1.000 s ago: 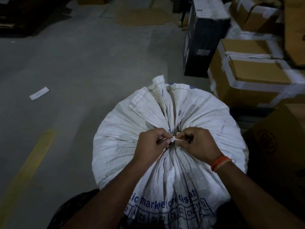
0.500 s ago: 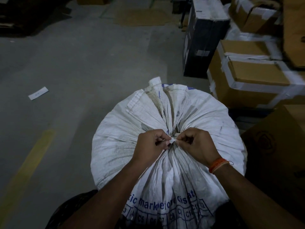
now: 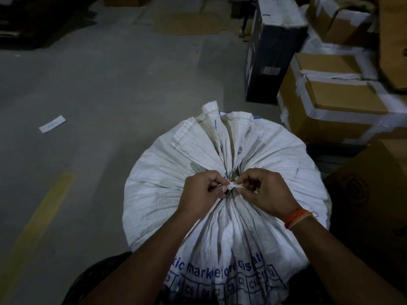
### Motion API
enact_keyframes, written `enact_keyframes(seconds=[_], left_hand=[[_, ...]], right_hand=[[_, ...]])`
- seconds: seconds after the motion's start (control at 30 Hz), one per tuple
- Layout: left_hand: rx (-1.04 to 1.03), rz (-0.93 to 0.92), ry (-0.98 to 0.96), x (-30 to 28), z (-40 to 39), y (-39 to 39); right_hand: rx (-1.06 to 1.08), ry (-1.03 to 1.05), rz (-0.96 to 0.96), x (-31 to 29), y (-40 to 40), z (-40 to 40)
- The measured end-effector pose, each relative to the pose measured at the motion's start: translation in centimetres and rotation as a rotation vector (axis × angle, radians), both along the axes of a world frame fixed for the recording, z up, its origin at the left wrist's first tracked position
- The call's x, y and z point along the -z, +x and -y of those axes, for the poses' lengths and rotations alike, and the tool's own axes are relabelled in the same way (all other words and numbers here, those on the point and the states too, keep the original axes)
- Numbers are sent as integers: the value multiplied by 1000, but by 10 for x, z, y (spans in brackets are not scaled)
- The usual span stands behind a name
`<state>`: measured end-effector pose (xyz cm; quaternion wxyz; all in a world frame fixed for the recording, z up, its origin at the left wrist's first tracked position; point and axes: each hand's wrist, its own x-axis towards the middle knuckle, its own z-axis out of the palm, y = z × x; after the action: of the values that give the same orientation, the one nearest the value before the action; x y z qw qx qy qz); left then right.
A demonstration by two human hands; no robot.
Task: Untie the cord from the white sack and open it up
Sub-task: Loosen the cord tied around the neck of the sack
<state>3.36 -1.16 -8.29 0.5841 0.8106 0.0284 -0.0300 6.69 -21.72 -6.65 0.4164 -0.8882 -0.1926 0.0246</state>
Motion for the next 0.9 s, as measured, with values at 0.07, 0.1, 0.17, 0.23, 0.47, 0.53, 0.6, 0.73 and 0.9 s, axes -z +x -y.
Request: enact_keyframes(seconds=[0.07,0.1,0.17,0.23,0.47,0.53,0.6,0.73,0.9], left_hand=[[-7,-3,-5,-1,0,0],[-9,-1,-2,-1,0,0],[-9,1,10,1,0,1],[-1,5,21,3,0,0],[9,12,26,5,2,0],[11,6,22,6,1,1],[10,3,19,6,1,1],[3,-14,2,5,1,1],[10,-17,13,4,0,2]], right_hand=[[-3,13,1,-1,-1,1],[0,16,7,-1,-1,0],[19,23,10,0,-2,-2],[34,28,0,2,-2,-5],[63,3,-16,2,-4,-11],[67,-3,-14,2,-4,-11],[65,-2,-15,1,-4,-11],[54,17,-25,-1,-4,-10],[0,15,-75,-4,-3,-6]])
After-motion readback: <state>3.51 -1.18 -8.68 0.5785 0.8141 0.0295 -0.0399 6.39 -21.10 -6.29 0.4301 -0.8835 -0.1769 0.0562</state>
